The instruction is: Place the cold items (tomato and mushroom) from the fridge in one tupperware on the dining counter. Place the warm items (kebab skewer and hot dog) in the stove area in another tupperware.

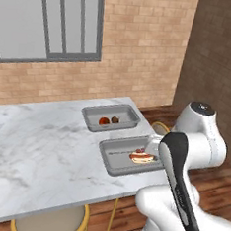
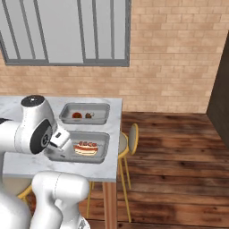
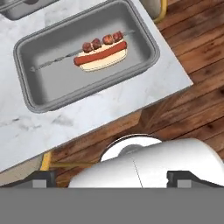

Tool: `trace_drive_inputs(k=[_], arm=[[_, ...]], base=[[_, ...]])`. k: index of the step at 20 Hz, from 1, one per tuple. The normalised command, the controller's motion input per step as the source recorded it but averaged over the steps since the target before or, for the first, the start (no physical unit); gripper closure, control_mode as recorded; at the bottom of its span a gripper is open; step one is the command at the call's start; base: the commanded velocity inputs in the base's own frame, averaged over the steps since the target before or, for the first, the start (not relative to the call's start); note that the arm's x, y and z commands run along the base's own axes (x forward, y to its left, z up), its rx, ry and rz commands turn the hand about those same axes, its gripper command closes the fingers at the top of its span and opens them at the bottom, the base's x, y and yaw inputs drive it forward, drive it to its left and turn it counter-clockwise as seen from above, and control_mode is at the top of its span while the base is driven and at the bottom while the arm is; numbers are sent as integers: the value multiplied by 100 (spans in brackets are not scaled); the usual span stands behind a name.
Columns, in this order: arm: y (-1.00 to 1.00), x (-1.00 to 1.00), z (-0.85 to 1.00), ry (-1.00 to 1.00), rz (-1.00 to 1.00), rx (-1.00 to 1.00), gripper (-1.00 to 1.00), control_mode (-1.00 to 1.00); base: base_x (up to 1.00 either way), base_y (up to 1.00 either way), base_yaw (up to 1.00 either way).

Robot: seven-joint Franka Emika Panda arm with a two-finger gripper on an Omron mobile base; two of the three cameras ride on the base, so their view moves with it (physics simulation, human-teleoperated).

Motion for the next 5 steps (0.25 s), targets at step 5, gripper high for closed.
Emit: trace_drive_inputs(k=[5], arm=[[0, 18, 6, -10, 42, -14, -100, -100]], base=[[0, 0, 0]])
